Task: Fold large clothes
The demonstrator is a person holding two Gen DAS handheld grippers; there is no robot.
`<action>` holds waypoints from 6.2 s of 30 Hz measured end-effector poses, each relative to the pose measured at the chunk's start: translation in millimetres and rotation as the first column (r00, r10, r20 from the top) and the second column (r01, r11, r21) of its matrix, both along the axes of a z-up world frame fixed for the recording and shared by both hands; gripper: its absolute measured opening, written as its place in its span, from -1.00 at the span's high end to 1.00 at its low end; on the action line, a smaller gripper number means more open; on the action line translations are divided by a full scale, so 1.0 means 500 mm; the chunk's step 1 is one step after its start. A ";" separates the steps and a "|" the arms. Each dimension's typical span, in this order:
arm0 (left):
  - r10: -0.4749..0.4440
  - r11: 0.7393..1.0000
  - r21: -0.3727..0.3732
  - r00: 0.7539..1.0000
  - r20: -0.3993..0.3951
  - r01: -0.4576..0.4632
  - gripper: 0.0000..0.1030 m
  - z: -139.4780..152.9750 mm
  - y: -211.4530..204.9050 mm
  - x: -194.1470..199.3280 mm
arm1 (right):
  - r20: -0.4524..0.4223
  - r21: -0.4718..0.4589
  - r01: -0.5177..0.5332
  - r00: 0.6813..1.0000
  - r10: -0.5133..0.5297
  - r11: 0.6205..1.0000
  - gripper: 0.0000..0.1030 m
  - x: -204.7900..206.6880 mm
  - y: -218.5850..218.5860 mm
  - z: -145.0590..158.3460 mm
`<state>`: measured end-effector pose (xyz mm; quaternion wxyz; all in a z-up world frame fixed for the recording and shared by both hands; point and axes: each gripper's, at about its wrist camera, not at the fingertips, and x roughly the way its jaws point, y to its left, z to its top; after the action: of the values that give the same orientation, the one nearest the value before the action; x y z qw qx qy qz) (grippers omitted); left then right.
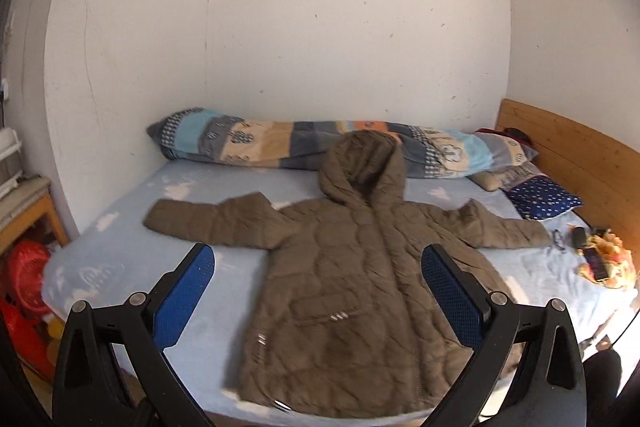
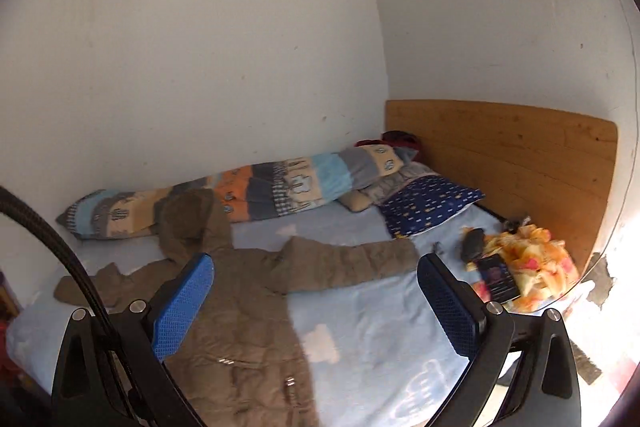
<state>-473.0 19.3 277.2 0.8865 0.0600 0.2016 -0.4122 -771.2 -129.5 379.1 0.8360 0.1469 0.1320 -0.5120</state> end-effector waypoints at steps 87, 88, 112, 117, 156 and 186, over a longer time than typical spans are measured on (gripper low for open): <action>0.143 0.971 0.206 0.986 -0.085 -0.123 -1.00 -0.171 -0.354 0.395 | -0.090 0.359 0.130 0.990 -0.104 0.924 -1.00 0.127 -0.194 -0.225; 0.144 0.970 0.213 0.985 -0.096 -0.121 -1.00 -0.202 -0.368 0.410 | -0.098 0.361 0.137 0.989 -0.109 0.922 -1.00 0.132 -0.217 -0.232; 0.228 0.949 0.268 0.948 -0.223 -0.165 -1.00 -0.289 -0.491 0.507 | 0.157 0.629 0.236 0.895 -0.417 0.741 -1.00 -0.085 -0.764 -0.459; 0.220 0.950 0.269 0.953 -0.210 -0.160 -1.00 -0.290 -0.489 0.501 | 0.258 0.703 0.201 0.822 -0.508 0.682 -0.92 -0.145 -0.821 -0.524; 0.147 0.955 0.284 0.971 -0.190 -0.089 -1.00 -0.298 -0.506 0.476 | 0.428 0.476 0.272 0.759 -0.490 0.836 0.63 -0.133 -0.879 -0.347; 0.187 0.967 0.214 0.957 -0.221 -0.139 -1.00 -0.254 -0.409 0.524 | 0.231 0.148 -0.461 0.876 0.422 0.875 0.64 0.622 -0.461 -0.059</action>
<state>-210.8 -185.3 150.3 0.8765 0.0801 0.3509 -0.3197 -460.2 -360.0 349.8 0.9208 0.2441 0.1313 -0.2745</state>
